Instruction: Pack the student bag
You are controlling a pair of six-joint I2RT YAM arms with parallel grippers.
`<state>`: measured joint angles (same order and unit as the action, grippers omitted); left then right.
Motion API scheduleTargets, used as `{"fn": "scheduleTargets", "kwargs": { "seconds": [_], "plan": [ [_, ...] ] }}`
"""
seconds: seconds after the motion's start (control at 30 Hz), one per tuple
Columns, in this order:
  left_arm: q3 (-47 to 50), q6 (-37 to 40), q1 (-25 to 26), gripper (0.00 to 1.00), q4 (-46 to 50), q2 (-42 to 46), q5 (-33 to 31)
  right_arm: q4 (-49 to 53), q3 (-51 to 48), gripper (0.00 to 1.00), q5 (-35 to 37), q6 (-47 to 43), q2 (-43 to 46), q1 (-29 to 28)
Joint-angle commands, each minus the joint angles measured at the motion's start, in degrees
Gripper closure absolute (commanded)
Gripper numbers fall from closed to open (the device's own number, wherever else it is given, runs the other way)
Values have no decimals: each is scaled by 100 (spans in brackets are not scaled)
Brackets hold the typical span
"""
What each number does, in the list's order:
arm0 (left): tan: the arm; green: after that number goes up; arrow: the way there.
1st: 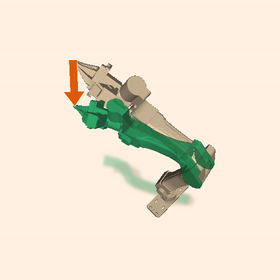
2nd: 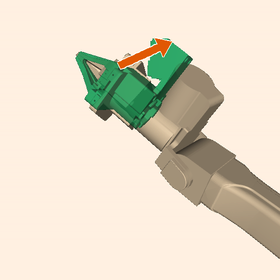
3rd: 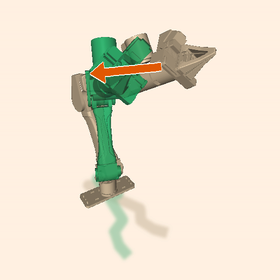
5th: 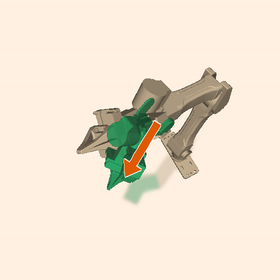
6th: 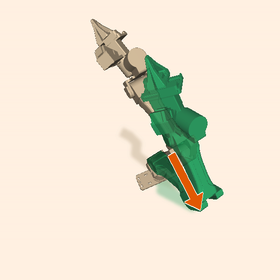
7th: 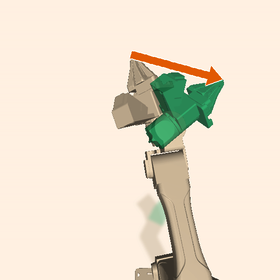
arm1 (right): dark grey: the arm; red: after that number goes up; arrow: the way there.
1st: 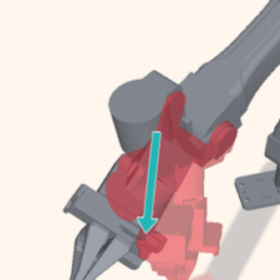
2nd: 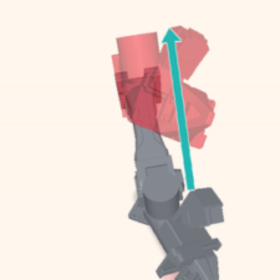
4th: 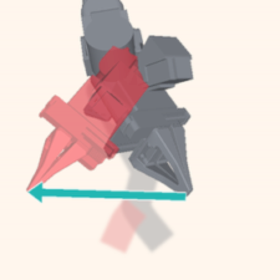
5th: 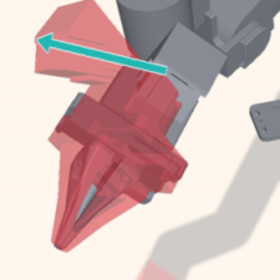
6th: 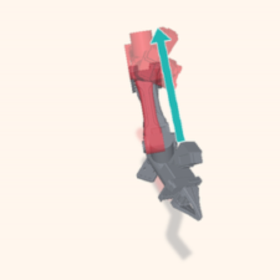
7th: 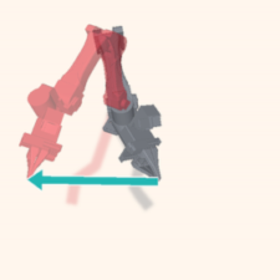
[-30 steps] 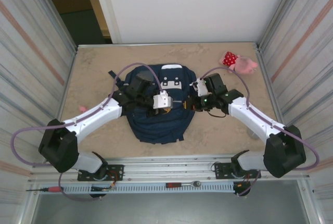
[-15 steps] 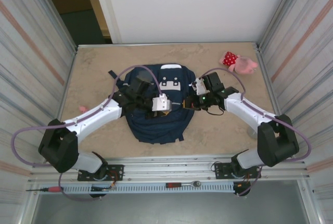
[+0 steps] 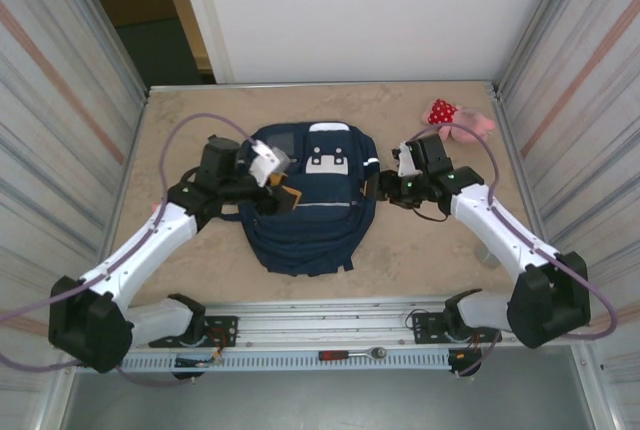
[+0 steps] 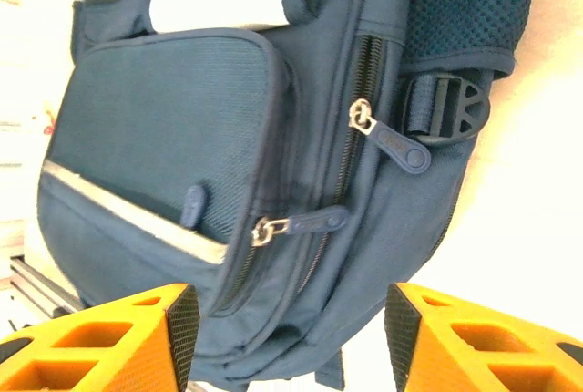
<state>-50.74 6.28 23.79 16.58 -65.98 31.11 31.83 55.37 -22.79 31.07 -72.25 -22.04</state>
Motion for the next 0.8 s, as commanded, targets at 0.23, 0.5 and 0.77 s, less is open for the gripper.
{"fn": "scheduleTargets", "kwargs": {
  "seconds": [0.23, 0.5, 0.77],
  "plan": [
    [1073, -2565, -545, 39, 135, 337, -727, -208, 377, 47, 159, 387, -715, -1010],
    [1481, -2858, 240, 52, -124, -945, -1796, -1097, -415, 53, 578, 752, -1974, -863],
    [1559, -3423, 1059, 58, -862, -1823, -2454, -1405, -816, 54, 784, 809, -2393, -651]
  ]
}}
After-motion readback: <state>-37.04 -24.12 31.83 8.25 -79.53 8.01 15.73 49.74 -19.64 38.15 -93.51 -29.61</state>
